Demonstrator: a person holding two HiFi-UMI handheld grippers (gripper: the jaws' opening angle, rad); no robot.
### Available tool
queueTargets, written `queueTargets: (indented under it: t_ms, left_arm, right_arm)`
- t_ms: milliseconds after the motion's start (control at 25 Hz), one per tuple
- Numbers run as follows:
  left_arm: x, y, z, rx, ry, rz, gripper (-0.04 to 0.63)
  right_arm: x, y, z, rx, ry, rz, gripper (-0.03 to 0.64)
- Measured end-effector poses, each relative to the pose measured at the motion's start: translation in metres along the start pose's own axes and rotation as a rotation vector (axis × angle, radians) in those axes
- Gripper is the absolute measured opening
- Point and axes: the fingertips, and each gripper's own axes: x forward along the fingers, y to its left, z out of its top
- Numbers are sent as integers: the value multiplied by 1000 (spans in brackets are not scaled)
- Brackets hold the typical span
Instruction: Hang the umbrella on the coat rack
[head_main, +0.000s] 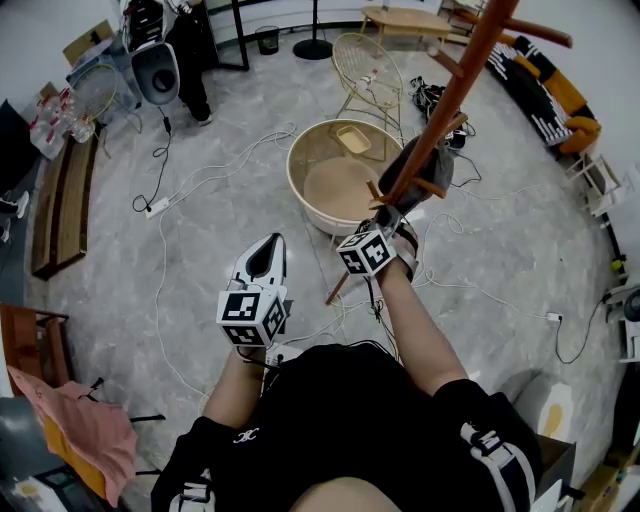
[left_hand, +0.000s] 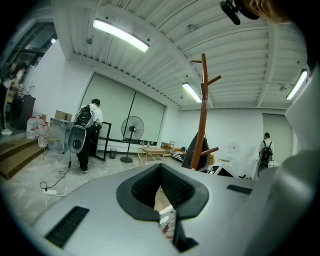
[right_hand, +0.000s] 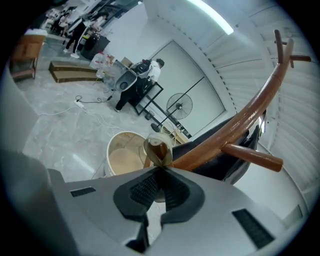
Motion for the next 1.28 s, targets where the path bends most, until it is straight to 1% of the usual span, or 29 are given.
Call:
queueTargets:
  t_ms: [120, 200, 240, 280, 400, 480, 560, 640, 760, 880, 1000, 1120, 1280]
  left_arm:
    - [-5, 2, -5, -5, -2, -3, 17]
    - [-7, 2, -8, -8, -1, -6, 17]
    - [-9, 2, -8, -9, -1, -7, 17]
    - [-11, 2, -8, -11, -1, -8, 17]
    - [-19, 2, -10, -12, -2, -10, 17]
    - [-23, 4, -11, -14, 0, -8, 17]
    - [-27, 5, -12, -16, 3, -4, 17]
    - [-30, 7, -12, -16, 5, 1, 17]
    - [-35, 11, -14, -14, 8, 8, 17]
    - [-38, 15, -15, -13, 10, 17, 17]
    - [-41, 19, -16, -11, 15, 23, 17]
    - [-43, 20, -19, -10, 25, 25, 17]
    - [-42, 21, -23, -6, 48, 21, 17]
  right_arm:
    - [-6, 9, 0, 0, -3, 17, 15]
    - [-8, 15, 0, 37, 4, 55, 15]
    - [-8, 18, 0, 76, 12, 85, 15]
    - [-9, 21, 0, 130, 25, 125, 15]
    - [-12, 31, 0, 346, 68, 255, 15]
    - [-13, 31, 0, 466, 86, 300, 15]
    - [-15, 30, 5, 551, 87, 321, 15]
    - [-17, 28, 12, 600, 82, 320, 15]
    - [-16, 30, 20, 645, 82, 305, 15]
    - [-12, 31, 24, 676, 83, 274, 15]
    - [-11, 29, 22, 745, 88, 251, 15]
    - [-9, 27, 18, 820, 88, 250, 17]
    - [-8, 25, 18, 877, 83, 259, 17]
